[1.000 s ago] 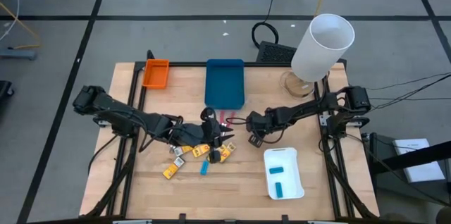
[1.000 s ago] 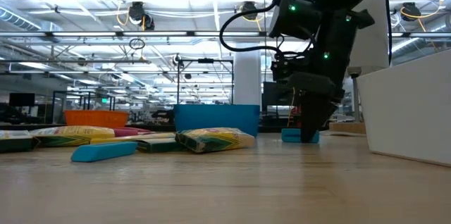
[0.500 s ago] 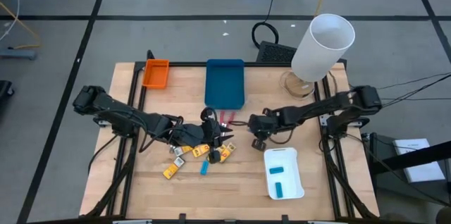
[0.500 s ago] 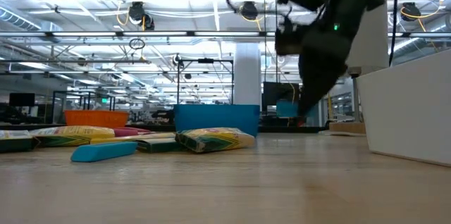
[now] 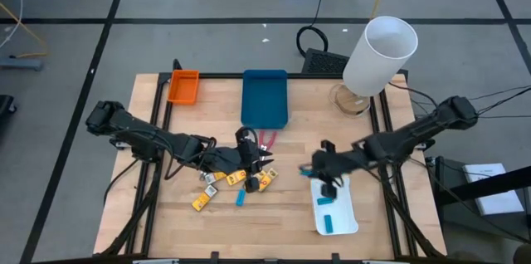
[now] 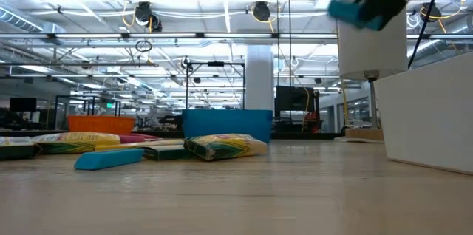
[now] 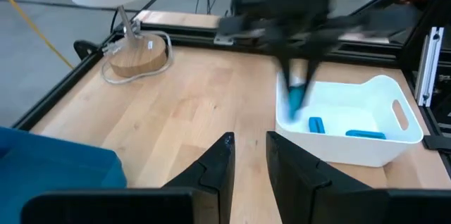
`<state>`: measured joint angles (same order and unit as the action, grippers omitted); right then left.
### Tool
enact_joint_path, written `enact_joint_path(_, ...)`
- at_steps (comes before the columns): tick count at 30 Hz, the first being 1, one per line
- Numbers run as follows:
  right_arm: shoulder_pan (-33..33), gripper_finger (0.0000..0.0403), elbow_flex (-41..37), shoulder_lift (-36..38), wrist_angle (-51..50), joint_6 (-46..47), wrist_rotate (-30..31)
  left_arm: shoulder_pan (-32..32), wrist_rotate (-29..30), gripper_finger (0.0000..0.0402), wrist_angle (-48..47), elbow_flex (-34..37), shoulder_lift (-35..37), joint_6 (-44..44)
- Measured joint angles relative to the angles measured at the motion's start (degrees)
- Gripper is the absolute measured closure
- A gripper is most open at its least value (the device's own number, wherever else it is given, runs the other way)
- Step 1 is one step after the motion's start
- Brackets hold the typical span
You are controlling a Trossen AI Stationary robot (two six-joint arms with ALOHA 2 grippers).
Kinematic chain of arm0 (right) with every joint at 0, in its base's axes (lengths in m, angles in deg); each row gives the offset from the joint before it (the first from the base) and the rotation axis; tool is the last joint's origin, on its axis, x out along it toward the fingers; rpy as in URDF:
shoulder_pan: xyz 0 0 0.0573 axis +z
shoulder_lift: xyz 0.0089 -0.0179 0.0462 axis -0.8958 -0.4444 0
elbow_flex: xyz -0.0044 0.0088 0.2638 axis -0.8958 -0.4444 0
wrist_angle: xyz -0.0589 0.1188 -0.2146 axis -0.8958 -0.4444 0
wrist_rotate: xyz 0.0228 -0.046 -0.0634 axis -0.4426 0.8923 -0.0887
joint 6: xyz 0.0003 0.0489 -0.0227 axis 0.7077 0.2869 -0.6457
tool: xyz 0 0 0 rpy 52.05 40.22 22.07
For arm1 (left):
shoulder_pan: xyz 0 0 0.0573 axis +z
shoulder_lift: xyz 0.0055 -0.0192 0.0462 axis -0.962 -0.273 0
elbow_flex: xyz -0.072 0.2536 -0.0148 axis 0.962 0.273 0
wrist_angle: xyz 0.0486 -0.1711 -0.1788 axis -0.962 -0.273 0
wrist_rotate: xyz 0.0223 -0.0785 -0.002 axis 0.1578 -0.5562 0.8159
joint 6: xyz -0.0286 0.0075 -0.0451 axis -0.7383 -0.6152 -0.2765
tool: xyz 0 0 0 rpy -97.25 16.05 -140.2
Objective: Pick & Place School Supplies
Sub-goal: Put the blue eraser into the white bin
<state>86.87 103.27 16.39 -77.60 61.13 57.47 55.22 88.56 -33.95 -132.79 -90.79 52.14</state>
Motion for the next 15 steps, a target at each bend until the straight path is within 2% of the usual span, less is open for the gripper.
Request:
enact_joint_path(7,13.53,0.0374,-0.52,1.58,-6.72,13.03,2.57,0.0,0.0,0.0314,-0.74,0.0,0.0,-1.96)
enact_joint_path(15,21.13,0.0375,-7.37,0.4,-3.61,24.8,1.1,0.0,0.0,0.0314,-0.53,0.0,0.0,-2.35)
